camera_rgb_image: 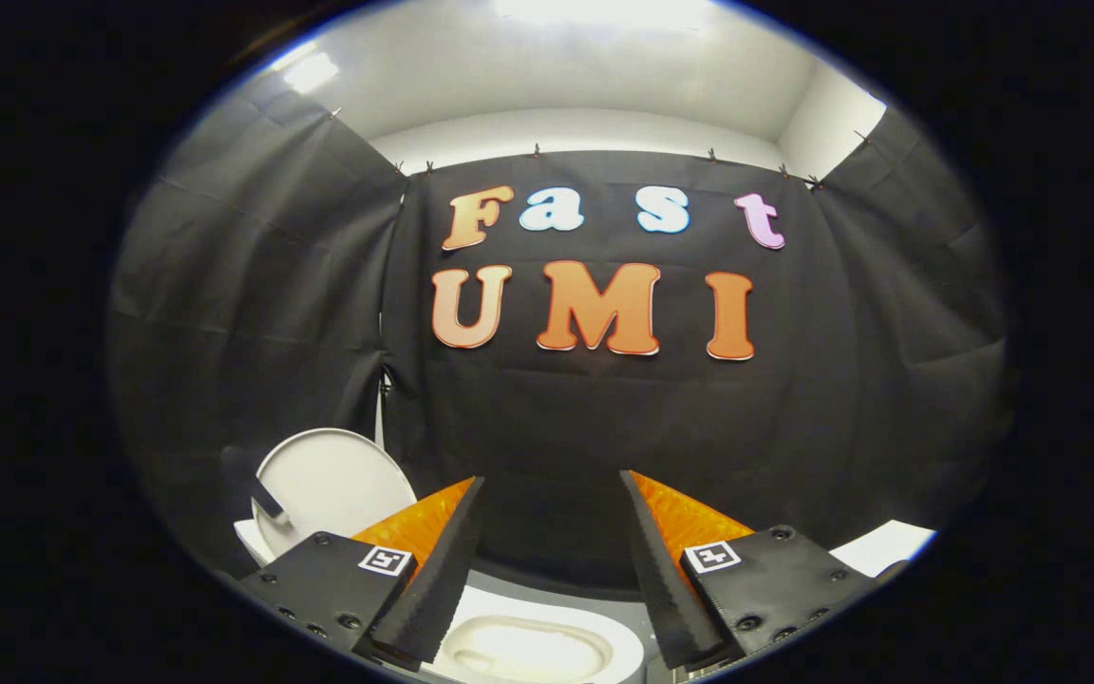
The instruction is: Open the toilet lid.
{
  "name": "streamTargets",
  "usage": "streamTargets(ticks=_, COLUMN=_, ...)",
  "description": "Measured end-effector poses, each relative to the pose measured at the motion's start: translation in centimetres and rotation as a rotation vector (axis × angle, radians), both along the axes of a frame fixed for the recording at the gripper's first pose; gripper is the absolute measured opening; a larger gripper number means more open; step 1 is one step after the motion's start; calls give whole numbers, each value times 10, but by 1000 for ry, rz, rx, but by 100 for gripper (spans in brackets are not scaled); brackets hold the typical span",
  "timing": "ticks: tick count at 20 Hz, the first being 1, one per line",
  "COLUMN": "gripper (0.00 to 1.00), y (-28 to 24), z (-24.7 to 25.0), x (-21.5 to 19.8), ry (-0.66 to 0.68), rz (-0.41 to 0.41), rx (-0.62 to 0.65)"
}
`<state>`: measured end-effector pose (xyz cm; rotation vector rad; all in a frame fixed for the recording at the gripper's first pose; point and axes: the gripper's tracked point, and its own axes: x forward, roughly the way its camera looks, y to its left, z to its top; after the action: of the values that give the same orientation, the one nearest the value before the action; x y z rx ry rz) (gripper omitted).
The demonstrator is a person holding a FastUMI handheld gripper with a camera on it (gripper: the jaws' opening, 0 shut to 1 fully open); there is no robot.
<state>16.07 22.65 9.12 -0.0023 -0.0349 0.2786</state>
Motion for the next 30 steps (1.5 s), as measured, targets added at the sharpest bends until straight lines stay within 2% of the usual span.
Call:
streamTargets(ticks=4, gripper=91, y=-63, z=-26, x=-16, ry=7, rz=-45, rx=-23)
streamTargets(ticks=9, gripper=92, y=-116, z=-73, x=-36, ry=43, rz=-106, rx=-44)
streamTargets(ticks=16, gripper=93, y=-155, z=-149, x=-61, ry=137, rz=-163, rx=100)
streamTargets(ticks=18, gripper=93, y=-159, z=-163, x=-61, ry=161, rz=-184, rx=108)
streamTargets(ticks=21, gripper=96, y=-159, z=-157, x=-68, ry=140, rz=-178, rx=94)
streamTargets(ticks=30, gripper=96, y=-179, z=-132, x=-69, ry=77, rz=-220, rx=83)
